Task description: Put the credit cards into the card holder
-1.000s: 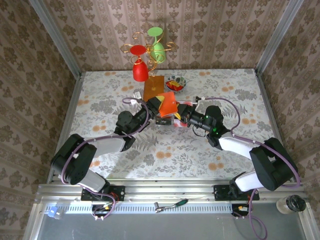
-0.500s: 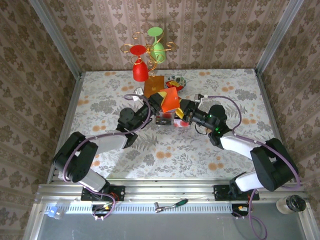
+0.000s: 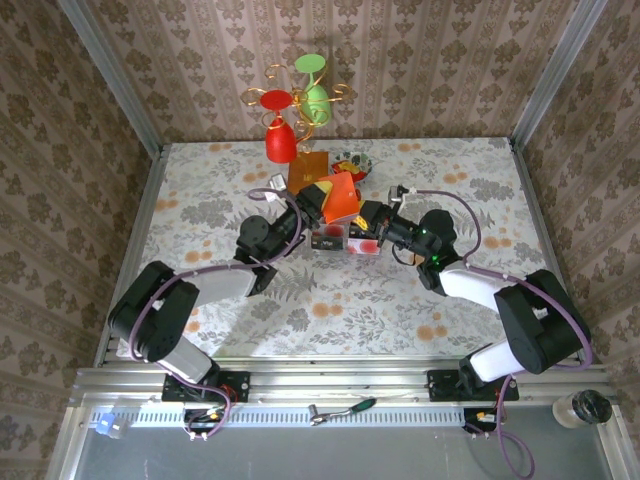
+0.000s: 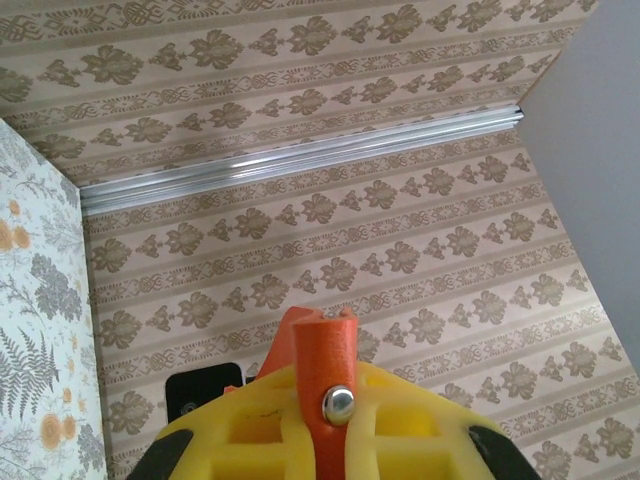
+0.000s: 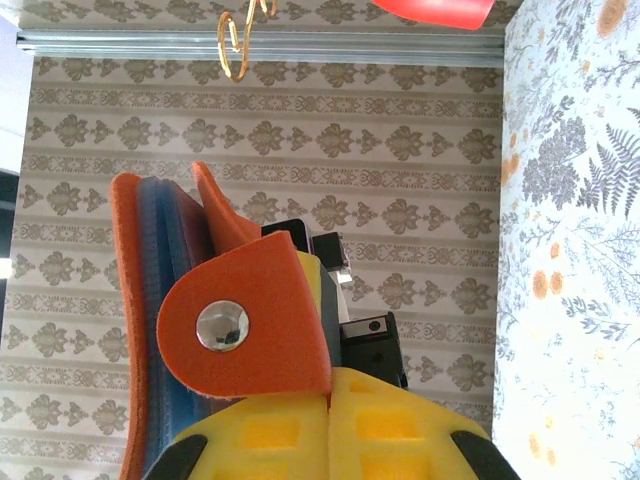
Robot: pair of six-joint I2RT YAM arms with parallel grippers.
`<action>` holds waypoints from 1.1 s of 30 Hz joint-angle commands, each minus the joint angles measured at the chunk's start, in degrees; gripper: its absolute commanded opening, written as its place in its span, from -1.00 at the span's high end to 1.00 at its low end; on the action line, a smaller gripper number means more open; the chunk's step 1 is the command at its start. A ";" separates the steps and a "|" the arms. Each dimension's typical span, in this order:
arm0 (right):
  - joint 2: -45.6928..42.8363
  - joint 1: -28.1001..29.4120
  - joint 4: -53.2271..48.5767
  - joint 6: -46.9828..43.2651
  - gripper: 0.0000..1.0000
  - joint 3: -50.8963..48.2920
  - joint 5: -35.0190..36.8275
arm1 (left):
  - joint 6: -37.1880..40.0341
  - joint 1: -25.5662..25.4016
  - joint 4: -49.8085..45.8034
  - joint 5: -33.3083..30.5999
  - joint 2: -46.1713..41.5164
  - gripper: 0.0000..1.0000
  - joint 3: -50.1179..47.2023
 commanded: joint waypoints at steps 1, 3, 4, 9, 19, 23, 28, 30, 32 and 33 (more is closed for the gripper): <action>-2.63 0.32 0.34 -1.55 1.00 1.08 -2.78 | 0.68 -0.83 0.87 2.31 1.46 1.00 1.03; -3.45 0.28 -2.41 -3.48 1.00 0.65 -2.78 | 1.58 -0.37 0.77 2.88 1.65 0.95 0.62; -4.89 0.26 -4.25 -4.64 1.00 0.48 -2.78 | 2.13 -0.15 0.74 2.95 1.68 0.71 0.02; -9.84 0.27 -14.28 -11.76 1.00 -1.10 -2.01 | 4.07 1.03 0.65 2.73 1.51 -0.07 -4.56; -10.85 0.35 -15.65 -16.41 1.00 -8.58 -1.51 | 8.75 3.63 0.51 4.03 2.35 -0.32 -12.39; -11.32 0.31 -15.78 -17.84 1.00 -11.05 -1.46 | 9.66 5.55 -0.42 5.64 2.02 -0.33 -13.71; -11.30 0.31 -16.17 -19.05 1.00 -13.02 -1.29 | 17.07 5.59 -17.94 9.08 -2.11 -0.36 -9.44; -11.15 0.33 -16.14 -19.30 1.00 -13.44 -1.36 | 22.36 4.96 -27.53 9.09 -4.94 -0.37 -6.61; -11.05 0.33 -15.89 -19.28 1.00 -13.82 -1.31 | 28.05 4.34 -39.77 8.50 -7.54 -0.39 -2.41; -11.04 0.40 -15.79 -19.35 1.00 -13.91 -1.32 | 31.41 3.84 -45.64 7.81 -8.55 -0.39 0.10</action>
